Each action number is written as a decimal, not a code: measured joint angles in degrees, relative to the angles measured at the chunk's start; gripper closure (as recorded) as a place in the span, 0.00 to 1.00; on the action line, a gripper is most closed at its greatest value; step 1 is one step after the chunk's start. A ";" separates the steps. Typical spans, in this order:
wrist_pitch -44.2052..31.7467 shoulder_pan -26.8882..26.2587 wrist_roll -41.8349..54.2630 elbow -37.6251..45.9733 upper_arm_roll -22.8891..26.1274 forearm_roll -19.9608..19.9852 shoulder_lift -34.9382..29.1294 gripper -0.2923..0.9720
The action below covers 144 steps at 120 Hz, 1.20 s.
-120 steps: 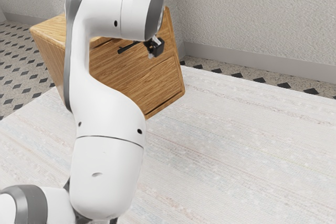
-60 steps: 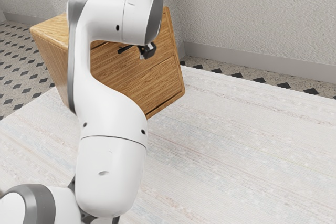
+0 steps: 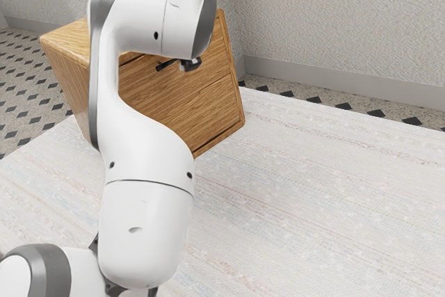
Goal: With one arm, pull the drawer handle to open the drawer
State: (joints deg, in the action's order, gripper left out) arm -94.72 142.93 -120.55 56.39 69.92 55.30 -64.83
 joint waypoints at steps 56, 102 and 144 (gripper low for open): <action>2.87 2.34 -5.25 -0.35 1.99 5.78 2.50 0.57; 3.76 2.29 -9.50 -0.32 1.90 7.01 2.39 0.63; 3.83 1.66 -11.59 -0.36 1.63 6.99 2.55 0.66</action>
State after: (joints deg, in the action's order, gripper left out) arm -90.89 144.59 -132.14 56.04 71.55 62.29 -62.28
